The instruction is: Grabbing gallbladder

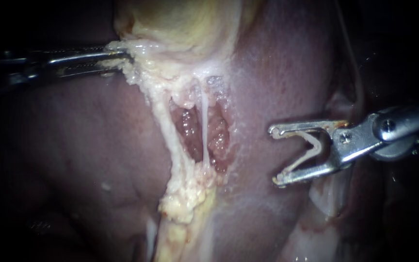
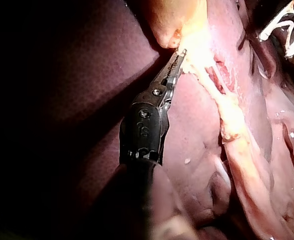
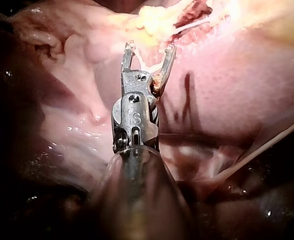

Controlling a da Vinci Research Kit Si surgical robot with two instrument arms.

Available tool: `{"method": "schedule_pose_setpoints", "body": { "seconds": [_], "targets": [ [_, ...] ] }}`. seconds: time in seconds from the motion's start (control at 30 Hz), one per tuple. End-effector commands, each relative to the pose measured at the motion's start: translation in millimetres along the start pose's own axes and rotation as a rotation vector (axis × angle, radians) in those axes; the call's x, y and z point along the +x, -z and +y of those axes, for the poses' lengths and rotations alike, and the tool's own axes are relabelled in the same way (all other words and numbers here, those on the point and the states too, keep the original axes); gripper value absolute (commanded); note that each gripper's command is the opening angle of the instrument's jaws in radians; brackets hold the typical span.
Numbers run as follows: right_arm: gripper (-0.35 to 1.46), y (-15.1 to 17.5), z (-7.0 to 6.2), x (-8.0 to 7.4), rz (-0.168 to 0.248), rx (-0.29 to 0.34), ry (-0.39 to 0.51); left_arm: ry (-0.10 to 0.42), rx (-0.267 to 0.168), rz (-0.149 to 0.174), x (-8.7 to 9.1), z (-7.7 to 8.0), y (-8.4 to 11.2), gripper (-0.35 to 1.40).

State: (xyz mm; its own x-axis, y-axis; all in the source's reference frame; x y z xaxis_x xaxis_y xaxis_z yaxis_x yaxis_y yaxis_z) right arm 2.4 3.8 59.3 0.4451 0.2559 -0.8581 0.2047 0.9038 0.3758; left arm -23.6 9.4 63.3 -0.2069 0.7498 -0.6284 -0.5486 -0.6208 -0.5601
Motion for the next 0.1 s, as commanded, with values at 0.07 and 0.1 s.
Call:
{"method": "schedule_pose_setpoints", "body": {
  "seconds": [0.07,0.1],
  "targets": [
    [0.50,0.0,0.0,0.0,0.000,0.000,0.000,0.000,0.003,0.000,0.0,0.1,0.0,-0.35],
    [0.50,0.0,0.0,0.0,0.000,0.000,0.000,0.000,0.004,0.000,-0.1,0.2,0.0,-0.35]
  ]
}}
